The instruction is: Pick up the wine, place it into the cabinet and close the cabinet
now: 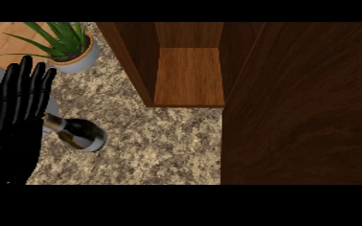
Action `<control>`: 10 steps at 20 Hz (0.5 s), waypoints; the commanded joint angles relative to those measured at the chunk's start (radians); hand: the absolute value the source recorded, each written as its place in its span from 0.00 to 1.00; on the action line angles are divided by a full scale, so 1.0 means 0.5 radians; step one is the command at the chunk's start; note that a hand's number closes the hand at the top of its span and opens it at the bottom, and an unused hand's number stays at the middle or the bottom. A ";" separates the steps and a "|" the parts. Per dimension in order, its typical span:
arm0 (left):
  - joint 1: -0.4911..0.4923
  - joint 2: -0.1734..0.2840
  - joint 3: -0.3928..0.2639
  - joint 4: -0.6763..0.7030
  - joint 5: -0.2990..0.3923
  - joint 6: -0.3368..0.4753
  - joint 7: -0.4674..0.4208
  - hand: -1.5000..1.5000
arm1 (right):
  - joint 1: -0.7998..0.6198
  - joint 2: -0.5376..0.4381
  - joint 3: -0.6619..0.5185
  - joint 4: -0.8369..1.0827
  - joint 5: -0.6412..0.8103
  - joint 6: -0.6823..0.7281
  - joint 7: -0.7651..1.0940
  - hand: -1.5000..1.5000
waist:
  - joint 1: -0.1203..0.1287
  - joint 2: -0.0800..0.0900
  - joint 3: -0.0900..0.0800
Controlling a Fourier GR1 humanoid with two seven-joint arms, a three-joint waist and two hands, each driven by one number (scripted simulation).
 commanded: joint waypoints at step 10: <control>-0.426 -0.180 0.077 0.424 0.108 0.250 0.541 0.00 | 0.581 -0.022 0.519 -0.496 -0.223 0.386 0.134 0.00 | -0.060 0.033 -0.011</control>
